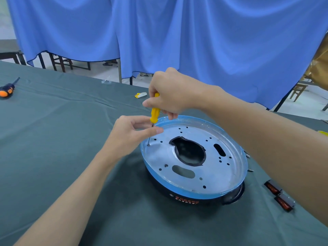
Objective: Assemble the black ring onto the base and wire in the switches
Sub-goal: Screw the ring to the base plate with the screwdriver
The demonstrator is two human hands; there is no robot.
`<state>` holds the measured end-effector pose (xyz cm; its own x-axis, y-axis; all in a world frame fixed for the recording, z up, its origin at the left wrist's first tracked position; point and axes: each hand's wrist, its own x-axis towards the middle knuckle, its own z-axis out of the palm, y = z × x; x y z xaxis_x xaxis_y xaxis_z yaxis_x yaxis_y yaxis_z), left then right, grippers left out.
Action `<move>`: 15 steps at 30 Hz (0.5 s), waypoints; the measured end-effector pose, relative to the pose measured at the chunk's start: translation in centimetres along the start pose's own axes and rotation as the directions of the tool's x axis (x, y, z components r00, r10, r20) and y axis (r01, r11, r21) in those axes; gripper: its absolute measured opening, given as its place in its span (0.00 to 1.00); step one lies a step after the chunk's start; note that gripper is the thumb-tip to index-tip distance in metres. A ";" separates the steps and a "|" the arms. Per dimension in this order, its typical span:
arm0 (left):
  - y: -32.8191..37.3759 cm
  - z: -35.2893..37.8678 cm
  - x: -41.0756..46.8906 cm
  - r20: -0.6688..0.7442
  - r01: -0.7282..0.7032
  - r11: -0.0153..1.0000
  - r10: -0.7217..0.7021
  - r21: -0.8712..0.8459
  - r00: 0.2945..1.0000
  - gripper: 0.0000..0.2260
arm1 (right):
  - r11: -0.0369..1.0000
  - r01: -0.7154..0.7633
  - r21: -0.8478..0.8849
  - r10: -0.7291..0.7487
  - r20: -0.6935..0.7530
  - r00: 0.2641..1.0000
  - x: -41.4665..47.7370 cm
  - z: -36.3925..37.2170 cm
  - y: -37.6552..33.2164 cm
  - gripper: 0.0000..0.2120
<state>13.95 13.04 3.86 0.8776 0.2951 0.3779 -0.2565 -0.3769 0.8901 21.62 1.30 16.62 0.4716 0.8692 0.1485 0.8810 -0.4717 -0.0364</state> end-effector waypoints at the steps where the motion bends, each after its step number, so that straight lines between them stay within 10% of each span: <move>1: 0.1 0.1 0.0 -0.060 -0.028 1.000 0.027 -0.012 0.998 0.09 | 0.999 -0.035 0.002 0.035 0.019 0.999 0.0 0.1 0.0 0.18; 7: 0.9 0.9 -0.1 -0.216 -0.142 0.986 0.158 0.086 0.964 0.07 | 0.996 -0.085 -0.009 0.085 0.098 0.992 -0.2 0.1 0.3 0.20; 12: 0.9 -0.3 0.0 -0.054 -0.131 0.990 0.134 0.056 0.990 0.07 | 0.997 0.074 0.035 -0.077 0.080 0.994 -0.4 -0.7 0.2 0.01; 15: 1.1 0.1 -0.2 -0.012 -0.129 0.991 0.130 0.032 0.991 0.06 | 0.998 0.056 0.028 -0.056 0.011 0.998 0.0 -0.4 0.0 0.07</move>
<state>13.52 12.48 4.77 0.8321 0.2540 0.4931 -0.3548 -0.4396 0.8251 21.58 1.29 16.97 0.4220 0.8958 0.1395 0.9066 -0.4184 -0.0555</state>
